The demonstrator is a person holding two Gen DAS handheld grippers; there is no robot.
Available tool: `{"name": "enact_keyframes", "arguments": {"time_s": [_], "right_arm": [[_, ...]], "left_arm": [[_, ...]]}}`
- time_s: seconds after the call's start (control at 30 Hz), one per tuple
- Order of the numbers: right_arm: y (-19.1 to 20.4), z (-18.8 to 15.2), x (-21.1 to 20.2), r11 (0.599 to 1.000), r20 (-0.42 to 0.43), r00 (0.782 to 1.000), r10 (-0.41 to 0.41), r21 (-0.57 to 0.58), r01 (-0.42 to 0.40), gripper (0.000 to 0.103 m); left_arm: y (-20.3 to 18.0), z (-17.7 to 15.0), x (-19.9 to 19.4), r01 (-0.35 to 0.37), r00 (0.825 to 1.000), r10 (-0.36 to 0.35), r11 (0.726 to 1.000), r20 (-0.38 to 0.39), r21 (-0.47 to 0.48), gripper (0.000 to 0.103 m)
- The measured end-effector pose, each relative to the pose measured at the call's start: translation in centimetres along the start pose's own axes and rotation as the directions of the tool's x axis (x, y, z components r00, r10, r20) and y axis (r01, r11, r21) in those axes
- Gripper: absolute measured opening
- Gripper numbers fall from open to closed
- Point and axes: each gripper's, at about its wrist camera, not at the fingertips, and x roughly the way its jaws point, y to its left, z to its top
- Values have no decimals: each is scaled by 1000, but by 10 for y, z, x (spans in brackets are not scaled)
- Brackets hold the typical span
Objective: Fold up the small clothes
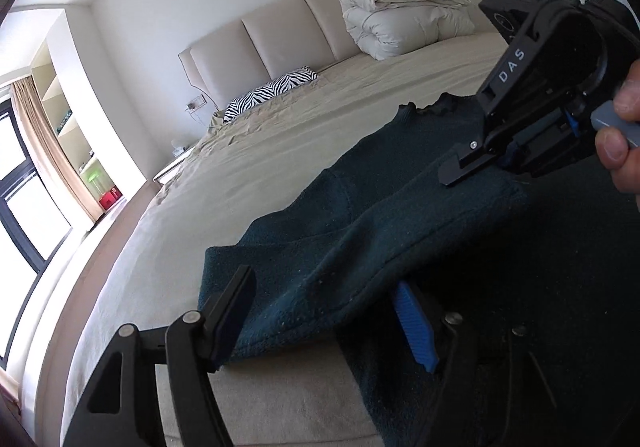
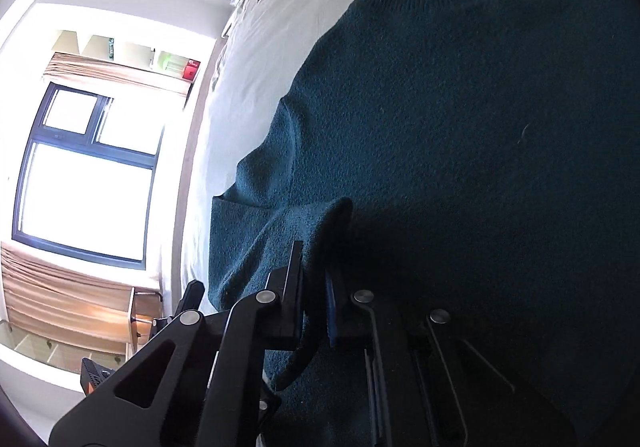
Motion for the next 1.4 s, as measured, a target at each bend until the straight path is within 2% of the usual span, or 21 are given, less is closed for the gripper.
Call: {"name": "enact_keyframes", "arguments": {"time_s": [0.07, 0.1, 0.13, 0.2, 0.23, 0.3, 0.33, 0.4, 0.47, 0.57, 0.67, 0.77, 0.83, 0.9, 1.1, 1.2, 1.27, 1.37, 1.4], "right_arm": [[-3, 13, -28, 996, 55, 995, -80, -43, 83, 7], [-6, 19, -40, 990, 82, 989, -121, -57, 126, 7], [-11, 26, -53, 985, 106, 982, -154, -60, 161, 7], [-23, 39, -79, 970, 156, 962, -225, -53, 236, 7], [-30, 45, -90, 963, 176, 951, -255, -46, 267, 7], [-46, 54, -109, 950, 203, 932, -300, -18, 310, 7], [-55, 56, -118, 942, 215, 920, -327, -8, 336, 7], [-72, 61, -132, 928, 224, 903, -367, 13, 373, 7], [-97, 64, -164, 915, 227, 889, -398, 32, 401, 7], [-114, 68, -172, 904, 229, 876, -424, 51, 424, 7], [-122, 72, -173, 896, 227, 868, -442, 56, 442, 7], [-129, 73, -167, 885, 220, 859, -462, 54, 462, 7], [-133, 75, -157, 886, 222, 859, -461, 60, 459, 7], [-139, 72, -158, 886, 226, 858, -461, 68, 458, 7], [-143, 75, -158, 878, 232, 848, -476, 66, 475, 7], [-141, 76, -156, 872, 233, 843, -485, 60, 486, 7], [-143, 76, -149, 871, 224, 844, -488, 66, 486, 7], [-150, 75, -148, 888, 223, 860, -459, 81, 453, 8], [-151, 74, -149, 895, 226, 867, -444, 85, 437, 8]], "left_arm": [[28, 2, -8, 102, 995, -104, 984, -3, -146, 73], [44, 1, -8, 143, 989, -147, 963, -4, -228, 72], [61, 1, -6, 177, 982, -188, 934, -5, -311, 70], [93, -1, 1, 230, 965, -263, 858, -8, -459, 55], [106, -2, 6, 246, 957, -290, 818, -5, -520, 52], [128, -4, 16, 264, 944, -329, 748, 5, -609, 37], [135, -5, 21, 275, 937, -349, 715, 12, -642, 33], [146, -2, 32, 292, 925, -378, 669, 25, -683, 28], [149, 3, 41, 304, 919, -392, 652, 33, -695, 28], [144, 10, 48, 339, 903, -427, 630, 53, -699, 26], [132, 20, 55, 368, 889, -454, 623, 64, -690, 24], [125, 27, 68, 396, 868, -491, 595, 74, -700, 21], [121, 30, 75, 396, 867, -494, 594, 70, -700, 21], [119, 30, 80, 399, 861, -505, 584, 68, -707, 21], [116, 28, 91, 395, 858, -511, 580, 59, -712, 21], [114, 23, 99, 397, 850, -524, 563, 59, -725, 21], [113, 21, 108, 407, 836, -545, 535, 66, -740, 21], [114, 18, 126, 442, 792, -602, 448, 103, -777, 19], [114, 19, 134, 448, 779, -618, 430, 107, -783, 19]]}}
